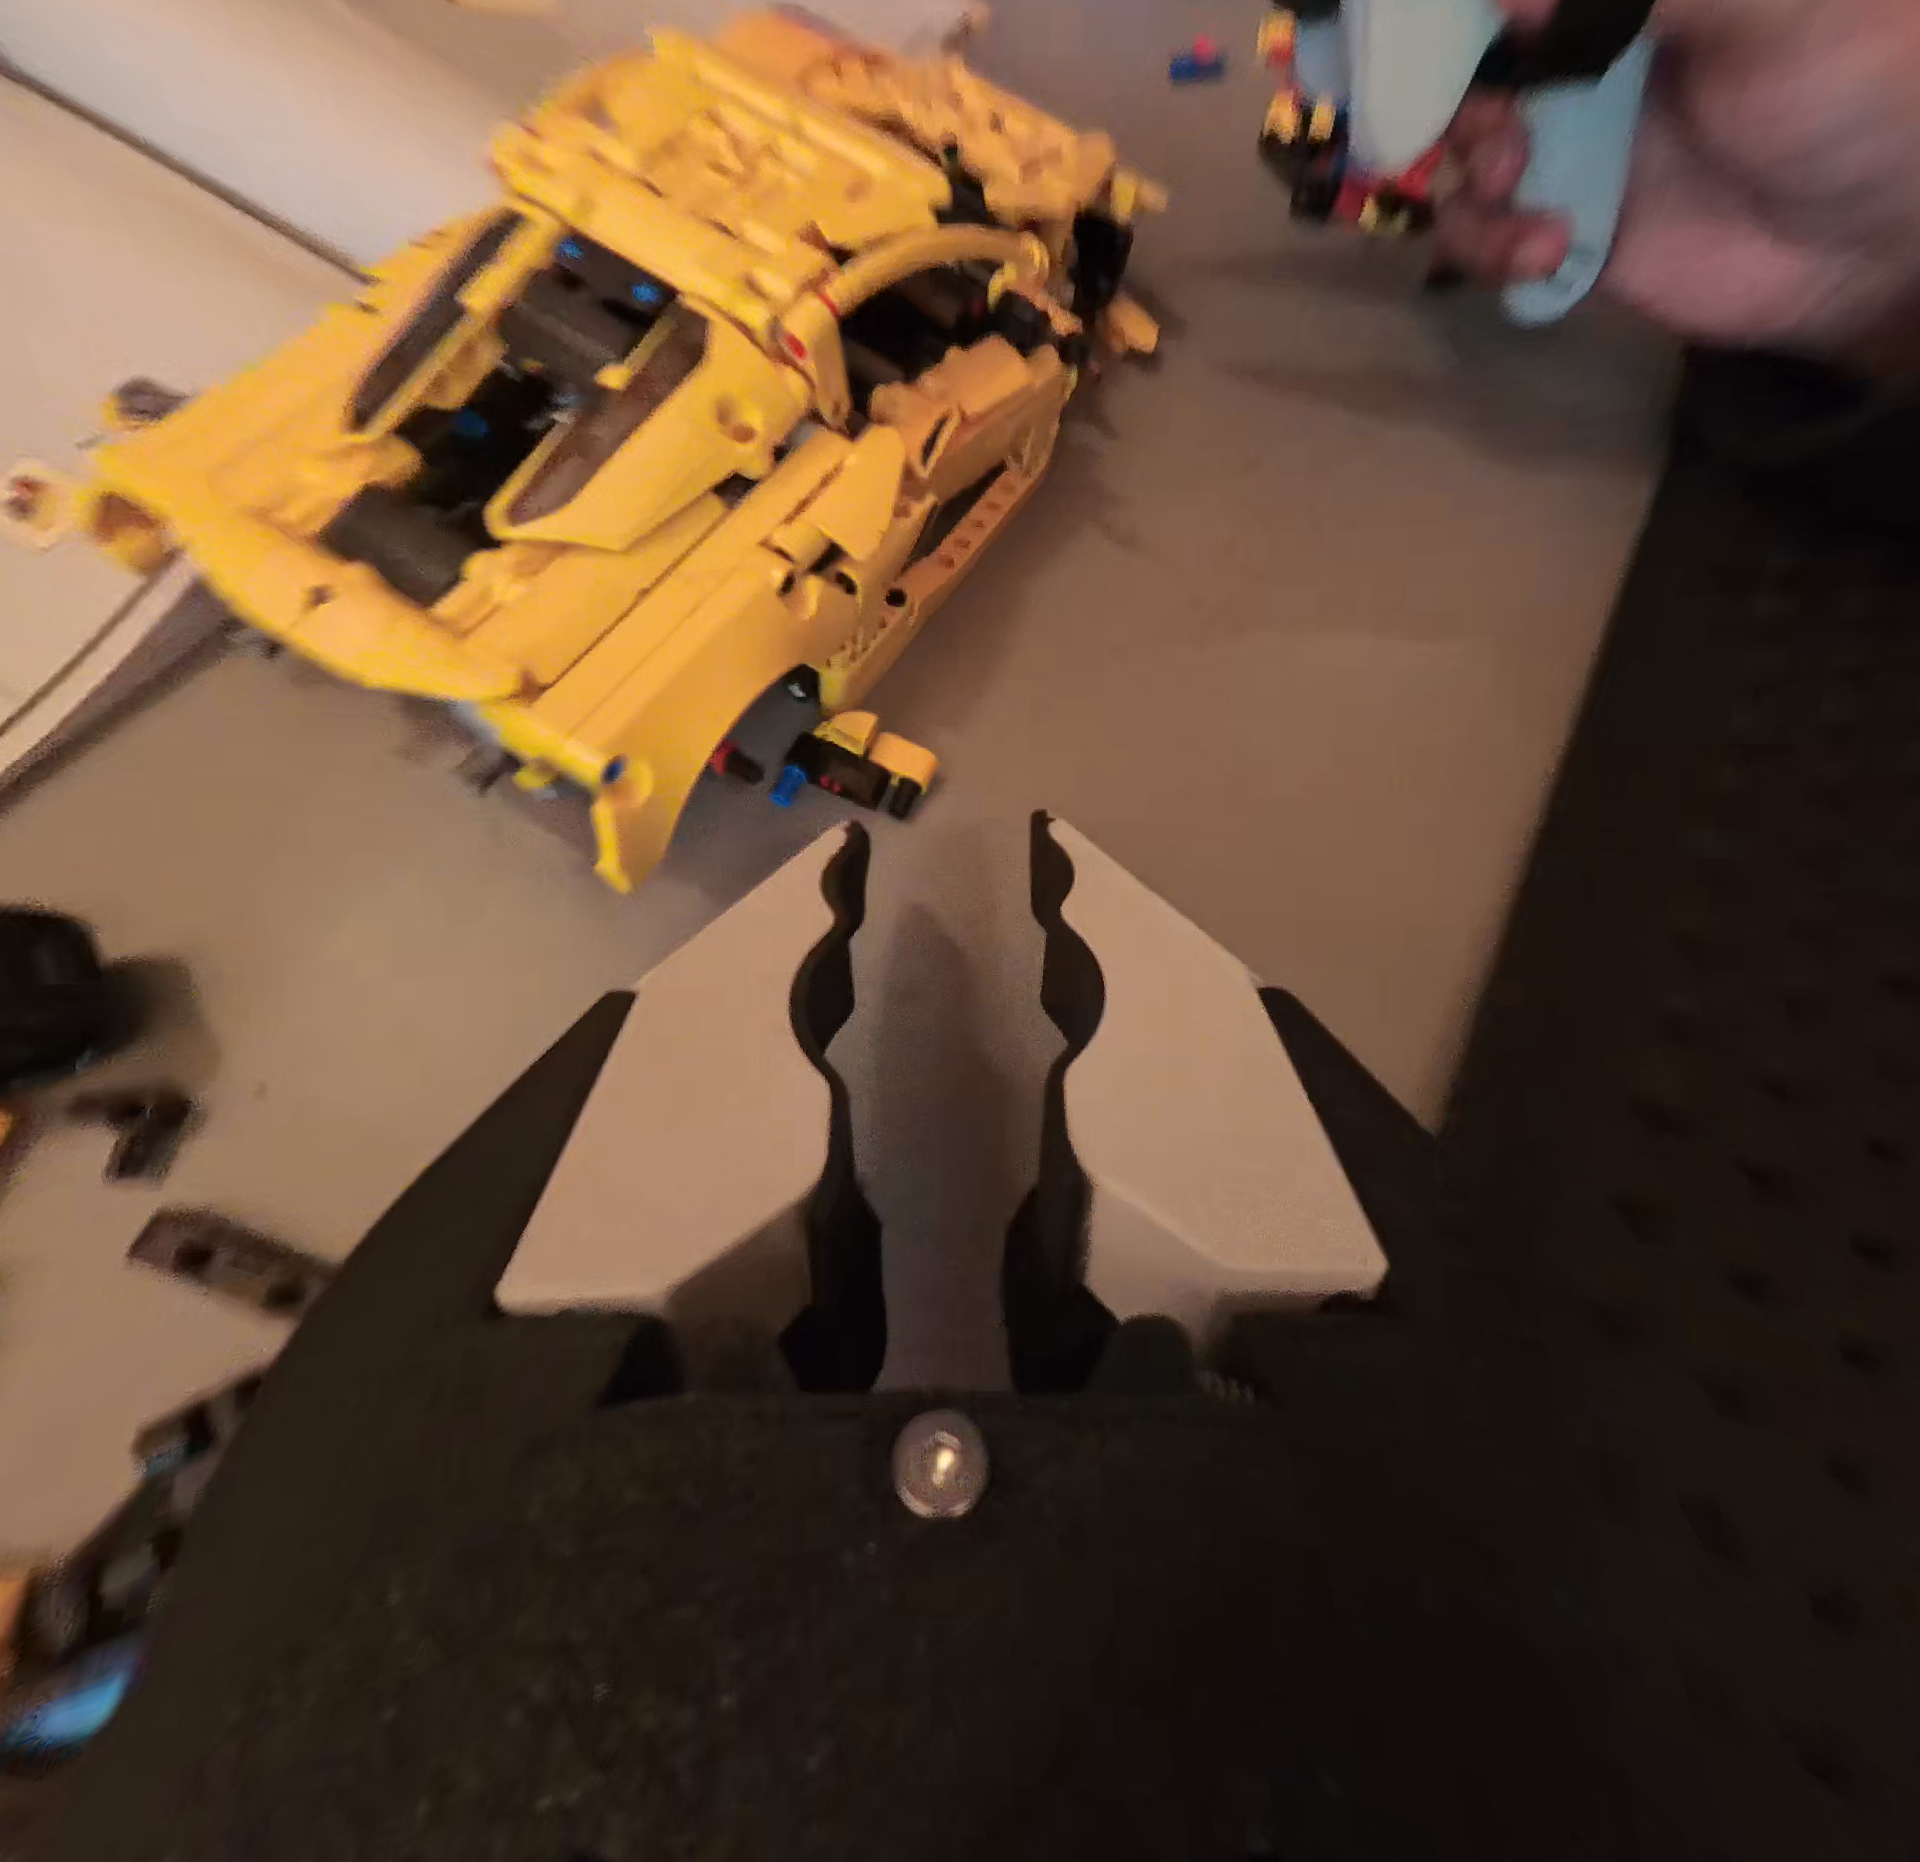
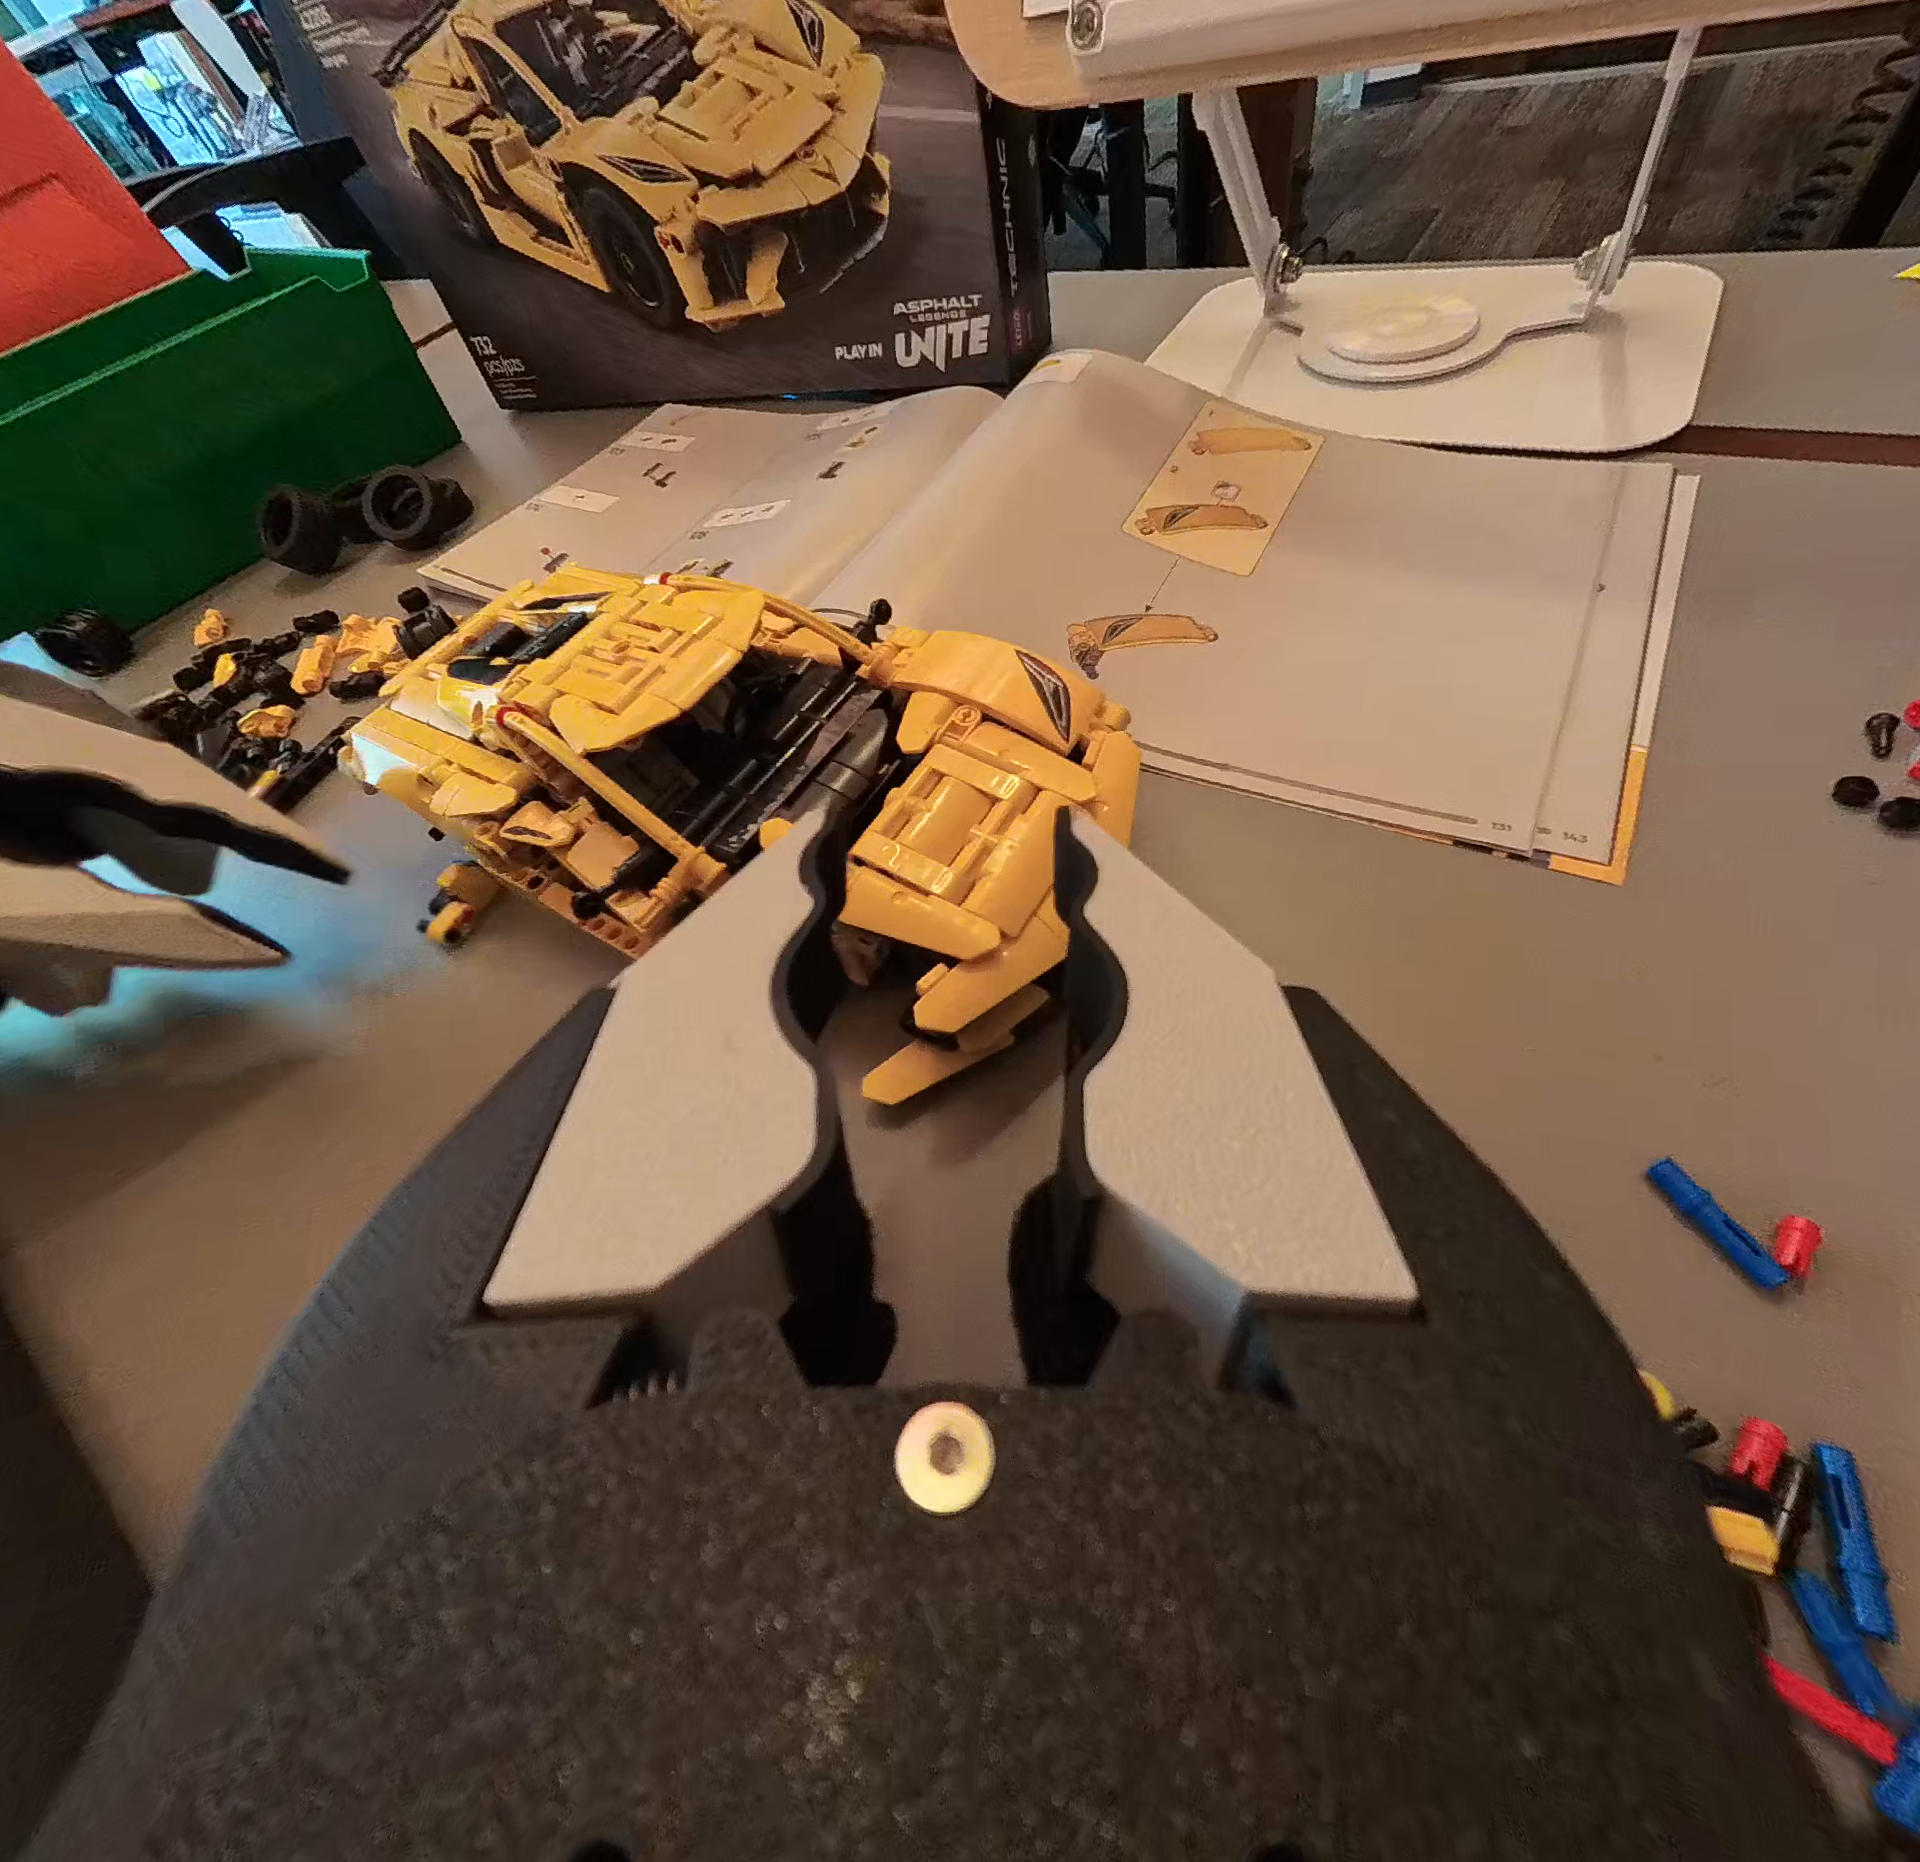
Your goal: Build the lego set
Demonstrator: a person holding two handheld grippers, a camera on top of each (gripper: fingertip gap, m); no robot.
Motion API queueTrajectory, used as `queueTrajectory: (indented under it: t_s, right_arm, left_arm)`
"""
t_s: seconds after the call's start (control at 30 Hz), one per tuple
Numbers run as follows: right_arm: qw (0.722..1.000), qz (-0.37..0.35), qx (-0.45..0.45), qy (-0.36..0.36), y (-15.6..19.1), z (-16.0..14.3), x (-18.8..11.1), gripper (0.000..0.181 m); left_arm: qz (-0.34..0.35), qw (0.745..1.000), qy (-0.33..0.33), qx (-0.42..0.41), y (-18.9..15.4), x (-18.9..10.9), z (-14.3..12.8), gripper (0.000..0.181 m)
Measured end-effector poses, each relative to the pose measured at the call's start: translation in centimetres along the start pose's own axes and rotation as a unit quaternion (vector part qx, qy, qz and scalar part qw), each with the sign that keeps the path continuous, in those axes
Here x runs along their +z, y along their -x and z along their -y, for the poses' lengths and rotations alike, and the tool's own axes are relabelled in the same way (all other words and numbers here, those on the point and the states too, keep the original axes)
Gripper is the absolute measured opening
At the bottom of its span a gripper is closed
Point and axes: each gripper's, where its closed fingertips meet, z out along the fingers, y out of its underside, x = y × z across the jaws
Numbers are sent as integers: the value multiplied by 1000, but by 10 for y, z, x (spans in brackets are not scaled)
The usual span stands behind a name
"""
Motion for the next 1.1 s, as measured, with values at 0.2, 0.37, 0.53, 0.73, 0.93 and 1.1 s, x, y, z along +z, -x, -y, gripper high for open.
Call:
queueTrajectory:
  t_s: [0.2, 0.37, 0.53, 0.73, 0.93, 1.1]
  right_arm:
    - [1000, 18, 4, 7, 7, -2, 3, 37]
    - [1000, 28, 4, 14, 12, -4, 7, 35]
    - [999, 26, 11, 16, 8, -6, 6, 33]
    - [999, 39, 18, 23, 12, -9, 9, 33]
    - [998, 48, 29, 20, 12, -8, 7, 31]
    - [997, 58, 38, 21, 14, -8, 7, 29]
  left_arm:
    - [126, 981, -130, -71, 51, -110, -16, 32]
    - [177, 976, -123, -21, 87, -152, -45, 32]
    - [123, 992, -29, -6, 101, -138, -49, 32]
    - [113, 988, 77, 65, 163, -113, -43, 32]
    - [36, 981, 171, 89, 189, -95, -55, 33]
    - [37, 979, 164, 117, 202, -95, -44, 33]
